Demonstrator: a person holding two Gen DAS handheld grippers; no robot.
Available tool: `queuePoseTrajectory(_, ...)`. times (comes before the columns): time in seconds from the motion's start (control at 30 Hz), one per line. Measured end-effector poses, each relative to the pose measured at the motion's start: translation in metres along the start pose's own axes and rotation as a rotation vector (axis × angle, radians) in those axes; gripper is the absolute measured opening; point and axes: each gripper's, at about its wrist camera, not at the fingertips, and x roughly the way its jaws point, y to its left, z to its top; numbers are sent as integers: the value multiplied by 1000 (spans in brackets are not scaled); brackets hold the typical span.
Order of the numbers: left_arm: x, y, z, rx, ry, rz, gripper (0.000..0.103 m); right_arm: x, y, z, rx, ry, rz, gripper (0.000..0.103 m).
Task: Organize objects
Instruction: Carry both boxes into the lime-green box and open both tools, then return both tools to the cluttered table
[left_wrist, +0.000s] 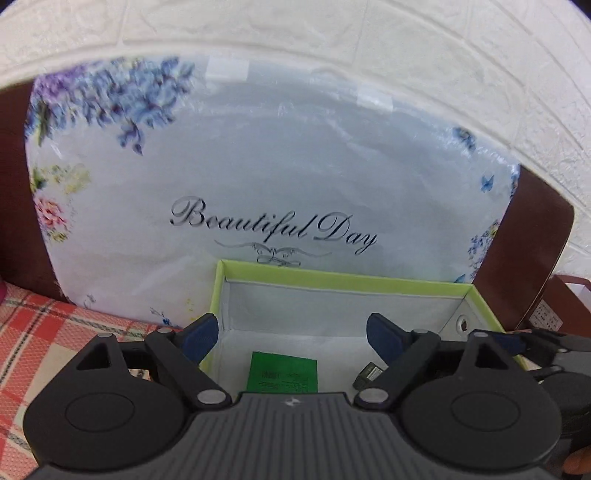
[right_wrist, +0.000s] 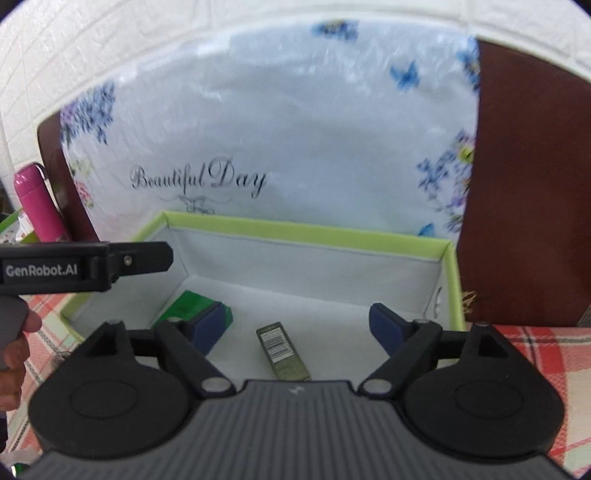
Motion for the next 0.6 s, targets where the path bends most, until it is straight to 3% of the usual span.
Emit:
queuePoseTrajectory(0.1,-29,-8,2,20,-44,-2,91,-33,-3,1,15,-63,3,103)
queuePoseTrajectory(0.23,-75,-23,0,47,-74,-23,94,-79,-3,-2,36,-131,15,103)
queuePoseTrajectory(0.6,-162,-64,-56,136,-46,131,96,-189,2,-67,116,-195,47,103)
